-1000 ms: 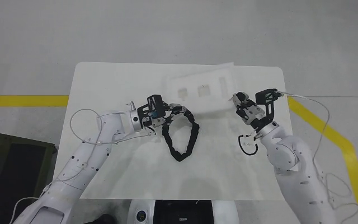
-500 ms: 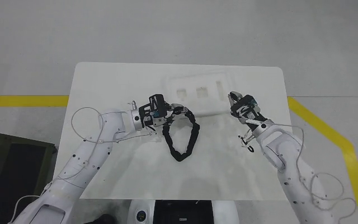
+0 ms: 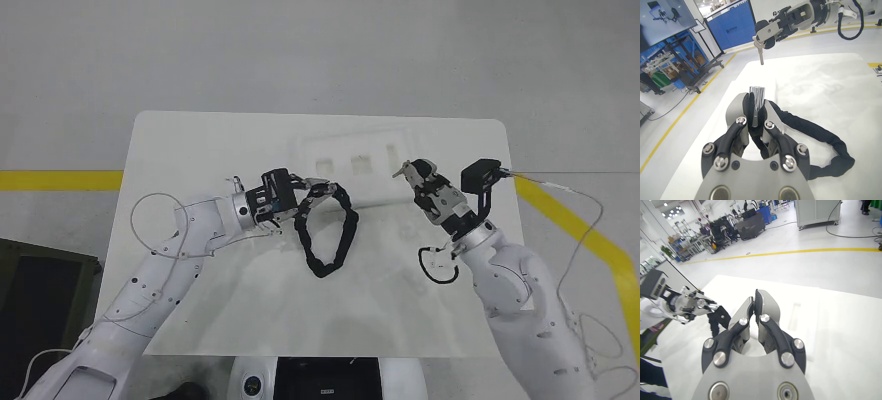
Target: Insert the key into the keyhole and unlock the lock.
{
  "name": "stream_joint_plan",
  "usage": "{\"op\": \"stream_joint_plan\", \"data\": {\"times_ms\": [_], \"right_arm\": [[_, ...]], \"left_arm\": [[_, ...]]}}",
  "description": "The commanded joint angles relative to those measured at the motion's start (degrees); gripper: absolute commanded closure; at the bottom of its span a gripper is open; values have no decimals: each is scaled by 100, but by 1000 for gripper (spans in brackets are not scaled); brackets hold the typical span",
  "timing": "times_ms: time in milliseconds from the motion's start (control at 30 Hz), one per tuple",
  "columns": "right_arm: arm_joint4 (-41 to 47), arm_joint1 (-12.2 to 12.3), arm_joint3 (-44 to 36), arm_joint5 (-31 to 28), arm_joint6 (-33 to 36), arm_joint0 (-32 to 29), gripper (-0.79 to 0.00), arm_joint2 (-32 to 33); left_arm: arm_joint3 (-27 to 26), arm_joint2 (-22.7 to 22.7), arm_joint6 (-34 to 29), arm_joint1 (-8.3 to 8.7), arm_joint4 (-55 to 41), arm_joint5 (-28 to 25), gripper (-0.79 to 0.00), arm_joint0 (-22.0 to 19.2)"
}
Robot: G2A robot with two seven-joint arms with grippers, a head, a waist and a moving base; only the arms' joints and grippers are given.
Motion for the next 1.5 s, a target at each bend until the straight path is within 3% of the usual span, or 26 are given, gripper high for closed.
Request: {"op": "stream_joint_plan", "data": {"times_ms": [0, 133, 267, 400, 767, 1467], "right_arm": [[282, -19, -82, -59, -116, -38, 0, -62], [737, -52, -254, -391, -390, -166, 0, -191], [390, -40, -338, -1010, -434, -277, 0, -306], [164, -48, -280, -1257, -592, -321, 0, -404], [182, -163, -46, -1045, -912, -88, 0, -953], [75, -173, -151, -880, -828, -80, 0, -976]], "left_arm": [[30, 17, 297, -2, 109, 178, 0, 58], [131, 43, 511, -20, 117, 476, 0, 184], [137, 132, 389, -59, -82, 443, 0, 235], [161, 209, 139, -112, -320, 437, 0, 199], [269, 404, 216, -205, -271, 508, 0, 76], [269, 404, 216, -205, -271, 508, 0, 76]]}}
